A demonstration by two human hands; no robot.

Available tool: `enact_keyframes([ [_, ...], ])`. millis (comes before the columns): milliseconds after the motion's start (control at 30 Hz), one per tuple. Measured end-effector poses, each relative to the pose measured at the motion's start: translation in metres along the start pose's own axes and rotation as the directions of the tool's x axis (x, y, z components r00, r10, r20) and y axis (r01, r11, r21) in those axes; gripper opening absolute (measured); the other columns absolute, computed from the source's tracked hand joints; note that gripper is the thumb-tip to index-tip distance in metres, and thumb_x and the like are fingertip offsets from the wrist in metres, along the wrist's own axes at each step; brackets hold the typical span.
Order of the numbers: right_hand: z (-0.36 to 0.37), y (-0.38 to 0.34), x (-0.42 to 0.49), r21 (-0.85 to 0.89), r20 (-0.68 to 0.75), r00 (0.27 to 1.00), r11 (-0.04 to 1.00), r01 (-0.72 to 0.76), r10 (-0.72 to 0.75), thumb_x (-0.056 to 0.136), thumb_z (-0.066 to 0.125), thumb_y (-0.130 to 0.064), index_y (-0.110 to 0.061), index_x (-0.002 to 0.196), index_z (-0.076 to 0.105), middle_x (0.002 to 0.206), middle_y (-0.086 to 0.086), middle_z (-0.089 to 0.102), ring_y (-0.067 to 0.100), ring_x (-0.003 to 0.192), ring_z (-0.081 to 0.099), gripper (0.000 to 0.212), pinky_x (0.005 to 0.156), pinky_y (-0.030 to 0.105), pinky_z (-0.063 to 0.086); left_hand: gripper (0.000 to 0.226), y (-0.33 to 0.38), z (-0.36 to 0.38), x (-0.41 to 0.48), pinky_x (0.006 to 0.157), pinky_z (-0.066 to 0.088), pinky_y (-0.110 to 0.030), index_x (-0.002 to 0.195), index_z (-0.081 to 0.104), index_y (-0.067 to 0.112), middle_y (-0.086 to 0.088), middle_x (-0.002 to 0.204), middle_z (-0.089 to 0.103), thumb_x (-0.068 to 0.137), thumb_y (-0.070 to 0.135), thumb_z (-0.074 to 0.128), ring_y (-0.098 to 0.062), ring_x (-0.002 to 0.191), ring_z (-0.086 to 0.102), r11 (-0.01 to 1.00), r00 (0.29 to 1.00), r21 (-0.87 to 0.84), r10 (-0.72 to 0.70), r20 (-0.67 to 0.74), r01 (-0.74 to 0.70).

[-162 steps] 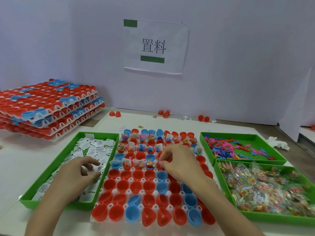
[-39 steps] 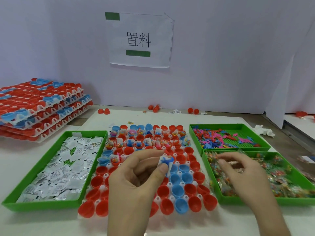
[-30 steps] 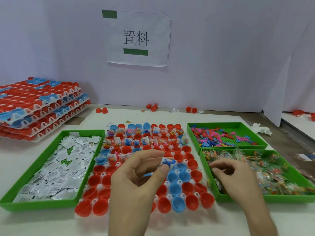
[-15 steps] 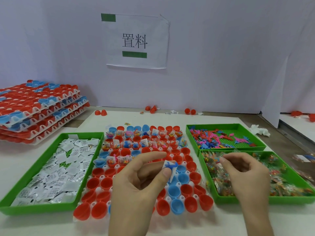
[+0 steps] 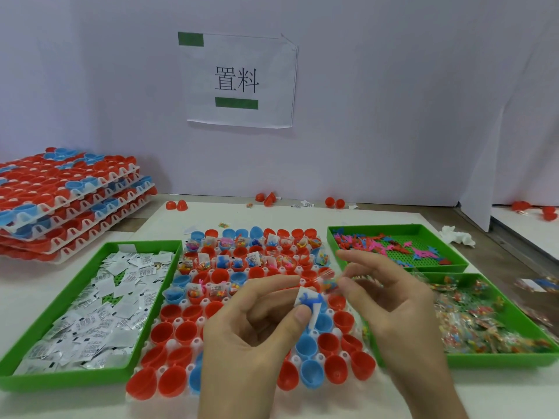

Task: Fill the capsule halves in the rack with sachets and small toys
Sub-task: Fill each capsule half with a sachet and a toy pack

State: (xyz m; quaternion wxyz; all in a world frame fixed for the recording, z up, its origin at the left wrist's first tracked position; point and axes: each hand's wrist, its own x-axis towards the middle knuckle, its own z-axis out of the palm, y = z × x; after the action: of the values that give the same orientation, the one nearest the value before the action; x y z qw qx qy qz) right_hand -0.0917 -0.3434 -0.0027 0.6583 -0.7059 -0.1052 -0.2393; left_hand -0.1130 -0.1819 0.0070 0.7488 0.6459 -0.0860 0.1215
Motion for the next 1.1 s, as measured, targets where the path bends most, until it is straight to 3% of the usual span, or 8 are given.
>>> enact_keyframes([
  [133,0.013,-0.018,-0.006,0.06,0.161,0.987,0.998,0.014,-0.023,0.084,0.07,0.008,-0.035,0.098,0.078,0.087,0.003,0.074,0.015,0.083,0.073,0.046,0.073,0.018,0.056,0.036,0.0,0.001,0.001,0.061,0.055,-0.014,0.087,0.076,0.034,0.001,0.08,0.077,0.054,0.018,0.079,-0.016,0.072,0.074,1.0,0.998,-0.004,0.026,-0.063,-0.026],
  [333,0.018,-0.027,-0.009,0.04,0.2,0.98,0.999,-0.004,-0.004,0.086,0.067,0.01,-0.033,0.093,0.079,0.088,-0.001,0.076,0.011,0.087,0.073,0.045,0.074,0.015,0.055,0.036,-0.001,-0.005,0.002,0.056,0.055,-0.016,0.081,0.076,0.032,-0.001,0.076,0.072,0.048,0.019,0.081,-0.015,0.062,0.07,1.0,0.997,-0.001,-0.01,-0.079,0.01],
  [467,0.017,-0.029,-0.008,0.084,0.234,0.972,0.995,-0.045,0.024,0.086,0.064,-0.017,-0.033,0.095,0.078,0.093,0.002,0.076,0.018,0.092,0.073,0.023,0.077,0.022,0.058,0.034,-0.002,-0.007,0.003,0.056,0.054,-0.015,0.078,0.076,0.032,-0.002,0.074,0.071,0.047,0.022,0.08,-0.013,0.06,0.068,1.0,0.995,0.012,0.013,-0.096,-0.012],
  [533,0.019,-0.03,-0.007,0.102,0.263,0.964,0.992,-0.076,0.047,0.083,0.075,-0.026,-0.033,0.095,0.078,0.091,0.002,0.076,0.018,0.089,0.073,0.014,0.074,0.022,0.058,0.031,-0.003,-0.008,0.003,0.057,0.054,-0.016,0.077,0.076,0.033,-0.002,0.074,0.071,0.047,0.025,0.08,-0.014,0.061,0.068,0.999,0.995,0.021,0.029,-0.098,-0.027],
  [633,0.02,-0.027,-0.007,0.082,0.256,0.965,0.993,-0.086,0.062,0.07,0.079,-0.023,-0.035,0.09,0.078,0.087,0.0,0.075,0.015,0.083,0.073,0.023,0.071,0.021,0.058,0.029,-0.004,-0.008,0.002,0.057,0.053,-0.015,0.077,0.075,0.034,-0.001,0.073,0.071,0.05,0.028,0.08,-0.013,0.062,0.068,0.998,0.993,0.038,0.048,-0.11,-0.044],
  [867,0.027,-0.024,-0.007,0.137,0.185,0.981,0.988,-0.077,0.051,0.07,0.078,-0.025,-0.032,0.085,0.077,0.087,0.002,0.076,0.02,0.084,0.074,0.017,0.072,0.025,0.06,0.03,-0.005,-0.007,0.002,0.059,0.056,-0.018,0.081,0.078,0.033,-0.002,0.075,0.073,0.053,0.042,0.076,-0.017,0.067,0.072,0.999,0.995,-0.01,0.03,-0.098,-0.032],
  [967,0.022,-0.022,-0.006,0.023,0.191,0.981,0.999,-0.034,0.029,0.071,0.079,-0.025,-0.037,0.089,0.077,0.086,-0.001,0.076,0.015,0.083,0.074,0.022,0.073,0.022,0.059,0.022,-0.009,-0.012,0.003,0.063,0.056,-0.016,0.075,0.078,0.032,0.001,0.075,0.075,0.055,0.042,0.075,-0.013,0.072,0.073,0.995,0.996,0.063,0.083,-0.044,-0.08],
  [1100,0.009,-0.023,-0.005,-0.176,0.368,0.928,0.984,0.002,0.064,0.081,0.08,-0.009,-0.039,0.094,0.077,0.089,-0.006,0.076,0.015,0.087,0.073,0.033,0.079,0.028,0.058,0.017,-0.011,-0.028,0.005,0.065,0.058,-0.021,0.077,0.077,0.033,0.005,0.075,0.073,0.06,0.039,0.076,-0.012,0.073,0.07,0.95,0.984,0.258,0.158,0.088,-0.175],
])
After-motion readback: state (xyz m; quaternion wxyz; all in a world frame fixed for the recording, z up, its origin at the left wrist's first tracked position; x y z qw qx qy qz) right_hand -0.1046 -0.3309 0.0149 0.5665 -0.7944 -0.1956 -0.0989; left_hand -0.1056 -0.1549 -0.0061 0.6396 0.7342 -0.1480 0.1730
